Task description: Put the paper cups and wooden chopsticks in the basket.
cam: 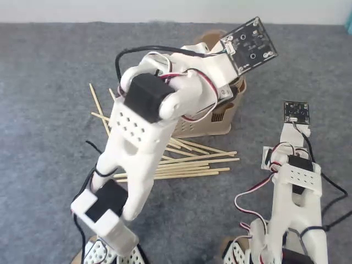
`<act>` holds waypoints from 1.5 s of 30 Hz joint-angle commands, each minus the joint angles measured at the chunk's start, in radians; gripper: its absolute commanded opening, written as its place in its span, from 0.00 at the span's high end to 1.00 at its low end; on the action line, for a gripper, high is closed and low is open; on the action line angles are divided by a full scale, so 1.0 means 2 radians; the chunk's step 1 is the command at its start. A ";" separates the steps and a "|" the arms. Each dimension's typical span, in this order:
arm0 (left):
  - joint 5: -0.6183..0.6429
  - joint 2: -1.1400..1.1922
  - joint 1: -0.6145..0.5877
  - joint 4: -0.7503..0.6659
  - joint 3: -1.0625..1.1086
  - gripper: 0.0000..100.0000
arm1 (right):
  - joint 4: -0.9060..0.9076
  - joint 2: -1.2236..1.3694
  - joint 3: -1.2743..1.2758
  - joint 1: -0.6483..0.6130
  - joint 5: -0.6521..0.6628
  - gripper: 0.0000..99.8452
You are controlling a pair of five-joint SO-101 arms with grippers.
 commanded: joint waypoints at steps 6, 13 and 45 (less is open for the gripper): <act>0.063 -0.083 -0.011 0.016 0.000 0.81 | -0.009 0.000 -0.004 -0.003 0.005 0.90; 0.141 -0.236 -0.090 0.017 0.059 0.81 | 0.026 -0.007 -0.006 0.001 0.005 0.90; 0.194 -0.591 -0.683 -0.353 0.992 0.81 | 0.267 -0.173 -0.092 -0.491 0.180 0.82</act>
